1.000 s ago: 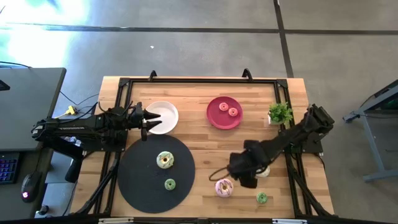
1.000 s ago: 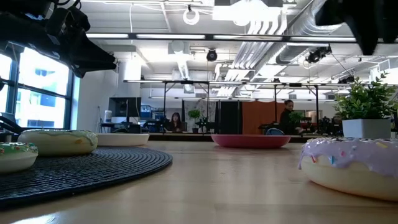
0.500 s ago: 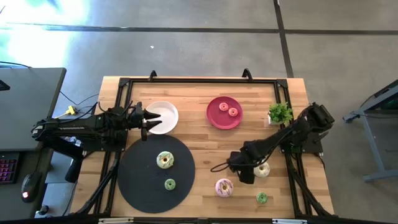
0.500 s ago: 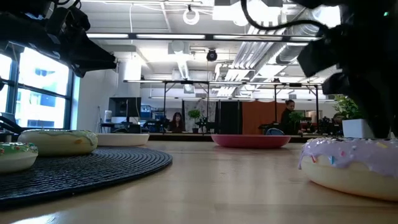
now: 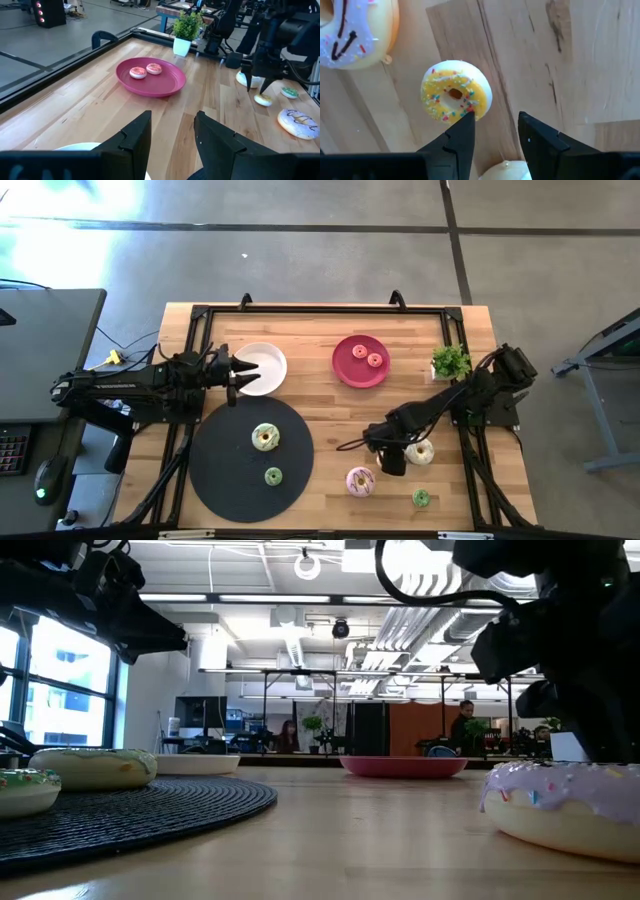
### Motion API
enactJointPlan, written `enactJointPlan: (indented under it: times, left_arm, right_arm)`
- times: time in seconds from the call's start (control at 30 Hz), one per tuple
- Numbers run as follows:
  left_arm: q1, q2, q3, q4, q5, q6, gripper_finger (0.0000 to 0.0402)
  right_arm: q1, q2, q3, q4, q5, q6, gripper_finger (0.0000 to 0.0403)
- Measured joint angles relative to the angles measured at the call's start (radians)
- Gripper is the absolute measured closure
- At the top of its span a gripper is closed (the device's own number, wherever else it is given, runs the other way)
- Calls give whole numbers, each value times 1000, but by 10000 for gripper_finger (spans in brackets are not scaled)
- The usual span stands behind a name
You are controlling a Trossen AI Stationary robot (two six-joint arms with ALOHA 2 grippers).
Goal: Pick & Place donuts
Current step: Put the small yellow donut on the pink plate
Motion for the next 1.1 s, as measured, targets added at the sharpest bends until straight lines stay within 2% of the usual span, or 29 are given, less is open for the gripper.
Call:
enactJointPlan:
  times: [0.23,0.5,0.93,1.1]
  left_arm:
    - [0,0,0,0,0,0,259]
    - [0,0,0,0,0,0,259]
    - [0,0,0,0,0,0,259]
    - [0,0,0,0,0,0,259]
  right_arm:
    - [-5,0,0,47,-37,50,263]
    - [-5,0,0,129,-14,50,263]
    - [39,0,0,121,69,-1,263]
    - [44,0,-4,123,65,-1,263]
